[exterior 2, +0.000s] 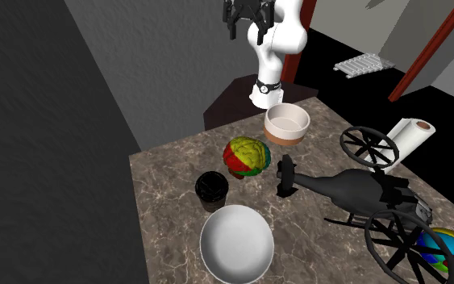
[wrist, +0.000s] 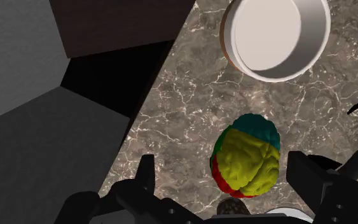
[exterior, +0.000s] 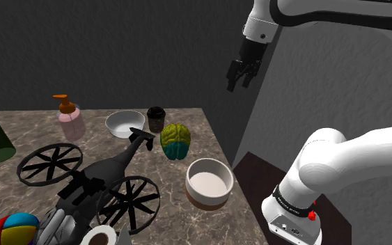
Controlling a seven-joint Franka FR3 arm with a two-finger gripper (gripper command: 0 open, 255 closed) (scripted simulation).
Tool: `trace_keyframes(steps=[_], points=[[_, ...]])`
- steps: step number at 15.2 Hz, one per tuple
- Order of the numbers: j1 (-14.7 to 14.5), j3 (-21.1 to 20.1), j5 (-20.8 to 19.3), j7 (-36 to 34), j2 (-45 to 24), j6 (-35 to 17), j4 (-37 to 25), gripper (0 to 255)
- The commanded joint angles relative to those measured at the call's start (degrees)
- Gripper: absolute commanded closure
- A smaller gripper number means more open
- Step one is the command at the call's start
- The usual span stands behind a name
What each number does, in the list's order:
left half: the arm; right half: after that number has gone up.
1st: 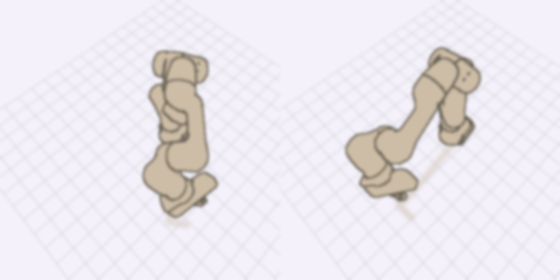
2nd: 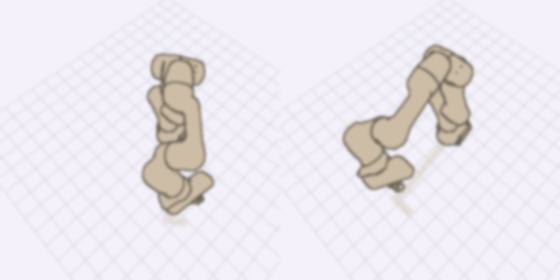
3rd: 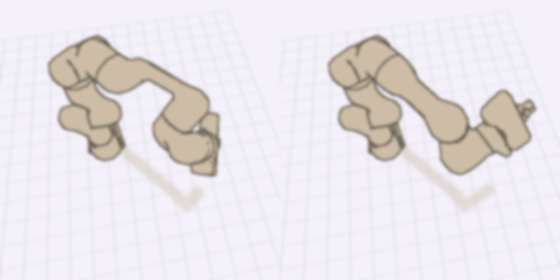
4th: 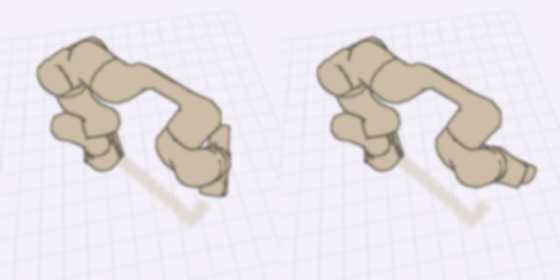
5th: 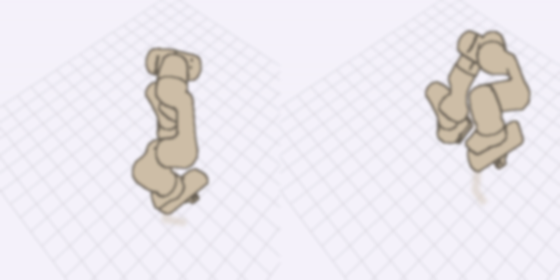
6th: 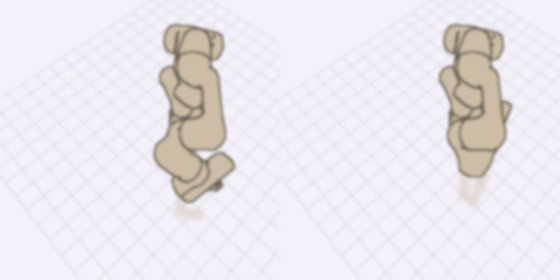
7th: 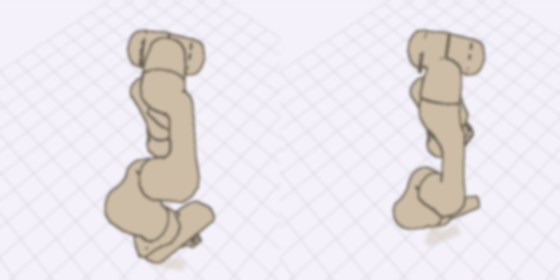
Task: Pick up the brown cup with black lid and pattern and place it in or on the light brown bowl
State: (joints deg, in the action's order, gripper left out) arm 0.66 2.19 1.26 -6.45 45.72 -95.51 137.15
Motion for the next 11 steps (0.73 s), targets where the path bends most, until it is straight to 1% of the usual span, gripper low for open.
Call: trace_keyframes(steps=[1,6,11], points=[[0.0,0.0,0.0,0.0,0.0,0.0,0.0,0],[-1.8,1.7,-1.0,6.1,-9.2,-9.0,-0.3,0],[-3.7,3.1,-1.2,12.1,-19.5,-17.0,-2.7,0]])
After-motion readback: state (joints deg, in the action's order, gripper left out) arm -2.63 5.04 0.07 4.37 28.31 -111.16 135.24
